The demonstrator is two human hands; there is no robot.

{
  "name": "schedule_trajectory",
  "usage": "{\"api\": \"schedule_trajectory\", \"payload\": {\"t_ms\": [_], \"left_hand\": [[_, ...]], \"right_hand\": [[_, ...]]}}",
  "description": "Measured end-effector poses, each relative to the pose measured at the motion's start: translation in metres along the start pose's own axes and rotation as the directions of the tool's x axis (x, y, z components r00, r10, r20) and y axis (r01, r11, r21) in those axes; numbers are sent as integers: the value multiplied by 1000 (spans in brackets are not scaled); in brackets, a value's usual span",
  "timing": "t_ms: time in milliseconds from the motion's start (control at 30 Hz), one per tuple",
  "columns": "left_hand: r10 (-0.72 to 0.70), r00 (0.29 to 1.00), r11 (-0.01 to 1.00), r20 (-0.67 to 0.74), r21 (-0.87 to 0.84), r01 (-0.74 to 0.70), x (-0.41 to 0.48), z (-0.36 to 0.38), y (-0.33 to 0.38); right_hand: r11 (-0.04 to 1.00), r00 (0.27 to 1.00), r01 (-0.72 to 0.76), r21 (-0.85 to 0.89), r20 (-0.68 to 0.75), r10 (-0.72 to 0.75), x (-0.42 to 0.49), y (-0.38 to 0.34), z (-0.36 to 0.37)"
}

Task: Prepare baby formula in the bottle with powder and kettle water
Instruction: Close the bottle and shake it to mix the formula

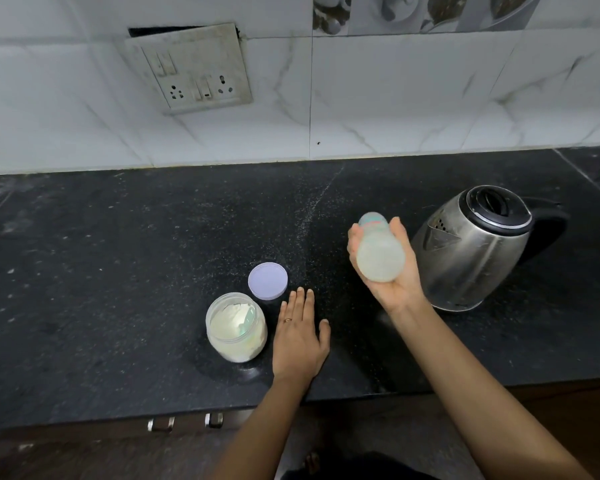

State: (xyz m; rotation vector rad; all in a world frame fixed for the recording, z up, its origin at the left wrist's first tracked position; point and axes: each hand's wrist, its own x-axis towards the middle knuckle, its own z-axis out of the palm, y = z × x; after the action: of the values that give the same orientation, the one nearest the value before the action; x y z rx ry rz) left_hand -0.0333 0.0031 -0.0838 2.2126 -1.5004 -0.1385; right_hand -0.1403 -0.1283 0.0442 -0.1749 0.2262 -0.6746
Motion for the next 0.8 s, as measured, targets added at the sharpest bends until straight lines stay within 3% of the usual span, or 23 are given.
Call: {"api": "schedule_trajectory", "payload": {"t_ms": [67,167,233,333,400,500,533,600,800], "left_hand": [[3,1000,1000,-10,-7,-3,0,-1,0],[-6,1000,1000,-7,-4,6,1,0,0],[-7,1000,1000,-6,-3,7,1,0,0],[-4,1000,1000,-7,-8,4,1,0,-1],[-6,1000,1000,-2,-4,6,0,1,-1],[-1,1000,1000,-7,-6,1,0,1,-1],[-1,1000,1000,-10,-10,1,0,1,-1],[-4,1000,1000,-13,-9,4,0,2,-2],[-4,1000,1000,-4,-8,4,1,2,-2]], "right_hand": [[994,990,-106,-19,94,108,-2,4,8],[983,999,21,-184,41,-13,0,6,21],[986,998,66,-152,24,-63,-1,5,12],[980,984,-55,-194,155,86,-12,11,10],[977,989,-47,-208,130,75,-14,15,16],[999,999,45,-3,-21,-45,-9,15,5],[999,1000,7,46,-4,-7,-11,17,7],[997,996,-80,-23,39,81,-17,19,13],[983,989,132,-129,-54,-139,-19,16,36]]}}
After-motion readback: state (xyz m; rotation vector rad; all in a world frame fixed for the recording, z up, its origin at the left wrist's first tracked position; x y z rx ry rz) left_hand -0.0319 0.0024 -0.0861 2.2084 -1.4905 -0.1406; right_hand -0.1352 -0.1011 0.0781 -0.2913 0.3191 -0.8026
